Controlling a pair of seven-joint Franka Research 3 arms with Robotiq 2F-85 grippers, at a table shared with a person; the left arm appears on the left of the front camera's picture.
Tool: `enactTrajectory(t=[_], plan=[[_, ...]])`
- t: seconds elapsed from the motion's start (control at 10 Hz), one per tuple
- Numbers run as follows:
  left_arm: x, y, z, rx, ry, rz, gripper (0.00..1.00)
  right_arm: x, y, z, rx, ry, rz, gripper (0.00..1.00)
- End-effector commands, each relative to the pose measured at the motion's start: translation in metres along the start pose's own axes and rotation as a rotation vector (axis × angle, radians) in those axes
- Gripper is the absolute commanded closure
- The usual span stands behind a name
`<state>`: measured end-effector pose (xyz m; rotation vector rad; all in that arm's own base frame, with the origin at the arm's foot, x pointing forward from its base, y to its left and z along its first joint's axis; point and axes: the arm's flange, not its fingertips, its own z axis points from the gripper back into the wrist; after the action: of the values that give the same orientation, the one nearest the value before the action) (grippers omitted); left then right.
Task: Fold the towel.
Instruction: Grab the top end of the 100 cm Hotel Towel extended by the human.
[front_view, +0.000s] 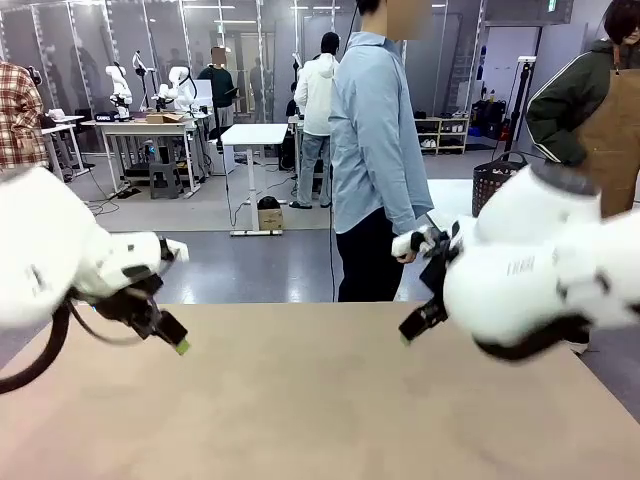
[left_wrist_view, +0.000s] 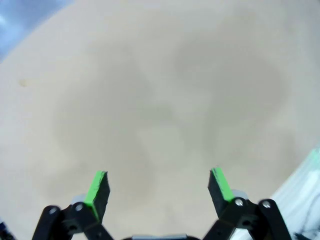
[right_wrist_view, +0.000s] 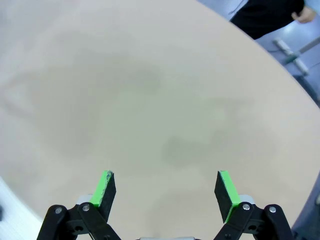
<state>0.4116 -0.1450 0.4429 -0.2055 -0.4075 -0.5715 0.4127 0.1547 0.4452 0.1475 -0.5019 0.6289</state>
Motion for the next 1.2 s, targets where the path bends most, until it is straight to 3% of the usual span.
enactTrajectory(t=[0.0,0.1,0.3,0.5,0.8,1.0,1.1], plan=[[0.009,0.035,0.062,-0.213,0.033,0.133,0.0,0.011,-0.041,0.05,0.277,0.039,-0.095,0.0],[0.005,0.05,0.091,-0.368,-0.016,0.219,0.0,0.002,-0.057,0.071,0.43,0.023,-0.155,0.0],[-0.024,0.092,0.141,-0.62,-0.154,0.422,0.0,-0.037,-0.093,0.108,0.604,-0.088,-0.357,0.0],[-0.071,0.126,0.17,-0.711,-0.309,0.56,0.0,-0.083,-0.118,0.131,0.71,-0.18,-0.541,0.0],[-0.17,0.156,0.18,-0.809,-0.538,0.753,0.0,-0.177,-0.142,0.142,0.836,-0.32,-0.762,0.0],[-0.23,0.175,0.196,-0.774,-0.611,0.831,0.0,-0.234,-0.151,0.156,0.82,-0.467,-0.88,0.0],[-0.259,0.187,0.21,-0.701,-0.595,0.897,0.0,-0.257,-0.149,0.166,0.787,-0.524,-0.899,0.0]])
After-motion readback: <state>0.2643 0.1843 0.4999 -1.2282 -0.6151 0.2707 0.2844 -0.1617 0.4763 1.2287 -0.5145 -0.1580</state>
